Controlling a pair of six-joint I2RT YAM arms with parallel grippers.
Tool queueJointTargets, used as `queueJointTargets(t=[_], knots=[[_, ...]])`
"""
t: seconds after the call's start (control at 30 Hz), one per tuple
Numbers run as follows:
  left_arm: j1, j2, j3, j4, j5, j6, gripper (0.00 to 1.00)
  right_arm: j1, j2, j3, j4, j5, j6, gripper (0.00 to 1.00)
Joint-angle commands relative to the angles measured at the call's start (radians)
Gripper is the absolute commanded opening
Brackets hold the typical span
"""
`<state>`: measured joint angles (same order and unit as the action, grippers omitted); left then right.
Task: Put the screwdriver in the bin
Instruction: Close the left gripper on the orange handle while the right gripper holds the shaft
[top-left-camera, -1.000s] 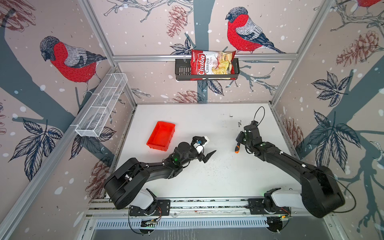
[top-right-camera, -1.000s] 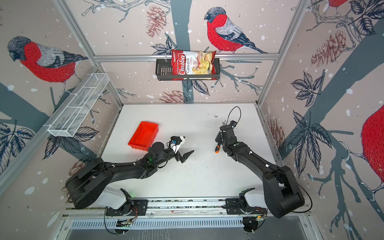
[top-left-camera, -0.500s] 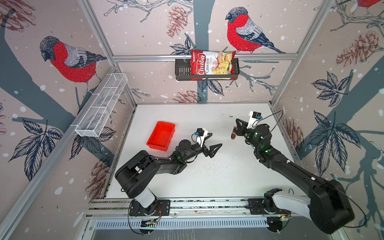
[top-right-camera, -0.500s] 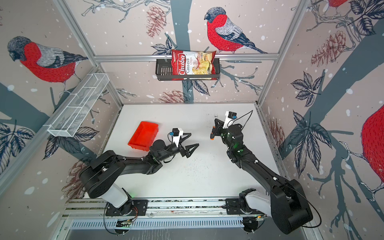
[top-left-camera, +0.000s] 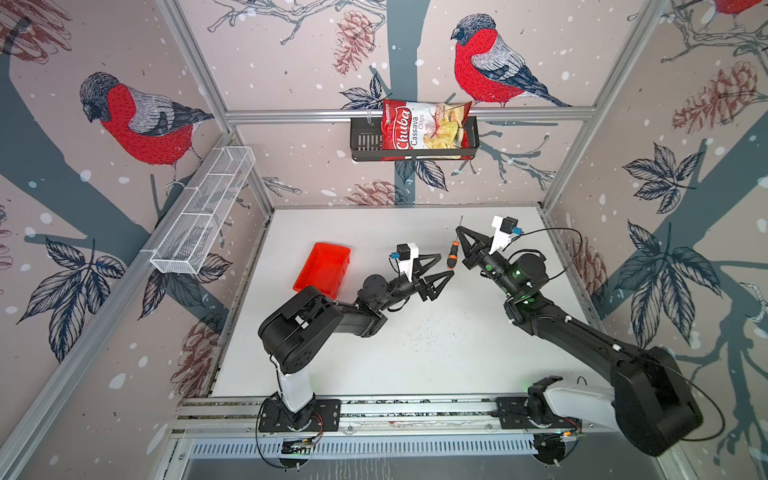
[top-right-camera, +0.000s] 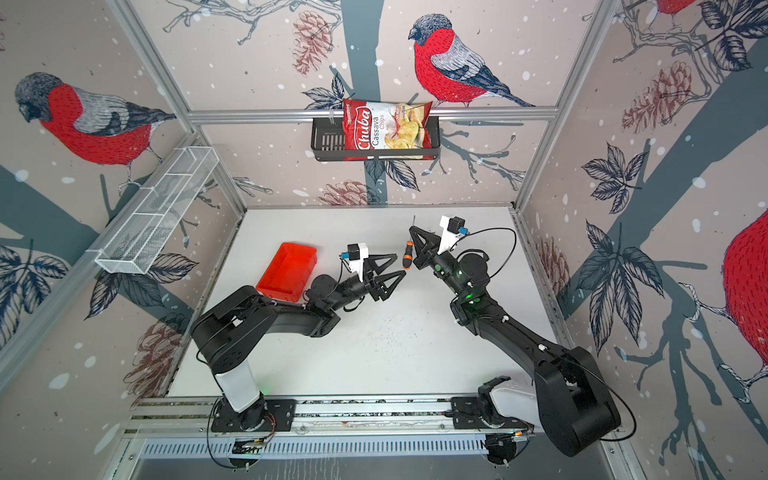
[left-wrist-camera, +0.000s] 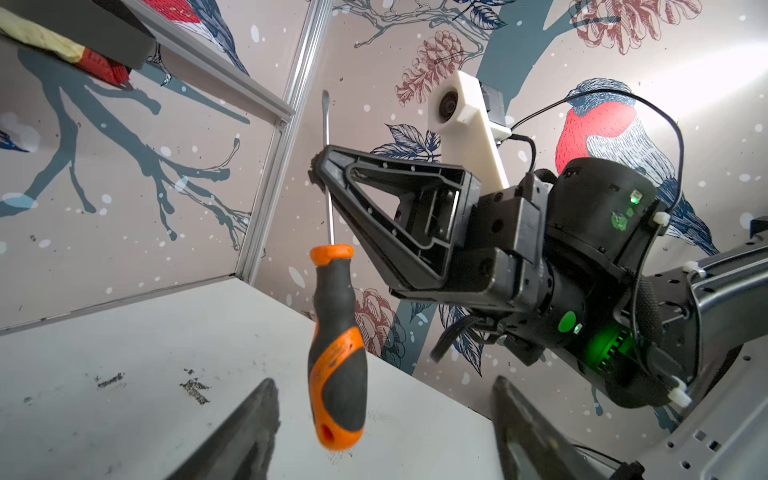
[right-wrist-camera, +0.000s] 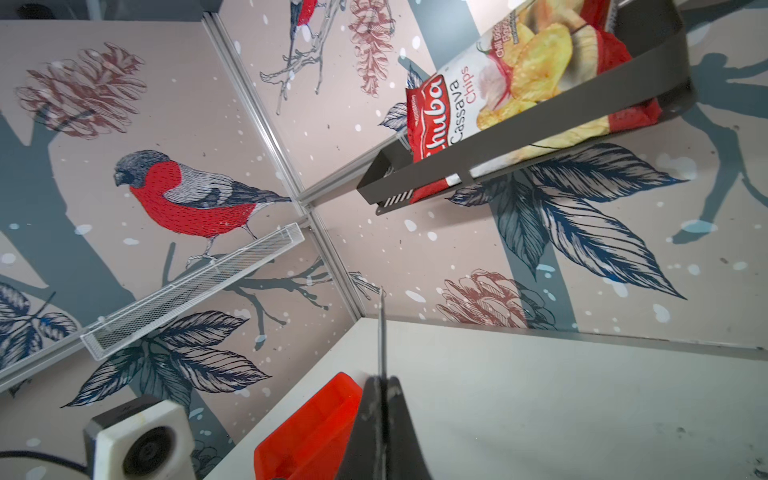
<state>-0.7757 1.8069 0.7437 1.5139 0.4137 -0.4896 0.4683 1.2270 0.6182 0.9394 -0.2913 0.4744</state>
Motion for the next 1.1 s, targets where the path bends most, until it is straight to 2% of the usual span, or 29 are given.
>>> queueJointTargets(t=[0.0, 0.47, 0.67, 0.83, 0.97, 1.0, 1.07], knots=[[-0.002, 0.018, 0.028, 0.071, -0.001, -0.005, 0.76, 0.008, 0.008, -0.003, 0.121, -0.063, 0.030, 0.00], [-0.002, 0.035, 0.043, 0.101, 0.008, -0.019, 0.48, 0.040, 0.064, 0.005, 0.193, -0.129, 0.052, 0.00], [-0.001, 0.036, 0.035, 0.120, 0.001, -0.027, 0.27, 0.043, 0.068, 0.006, 0.194, -0.129, 0.052, 0.01], [-0.001, 0.022, 0.024, 0.108, -0.013, -0.005, 0.15, 0.043, 0.069, 0.009, 0.179, -0.110, 0.050, 0.02], [-0.002, 0.007, 0.013, 0.089, -0.028, 0.020, 0.10, 0.043, 0.069, 0.011, 0.176, -0.104, 0.052, 0.09], [0.000, 0.003, 0.009, 0.085, -0.035, 0.025, 0.10, 0.043, 0.067, 0.012, 0.169, -0.103, 0.053, 0.14], [0.001, -0.007, 0.001, 0.070, -0.049, 0.040, 0.08, 0.043, 0.060, 0.015, 0.147, -0.091, 0.047, 0.32]])
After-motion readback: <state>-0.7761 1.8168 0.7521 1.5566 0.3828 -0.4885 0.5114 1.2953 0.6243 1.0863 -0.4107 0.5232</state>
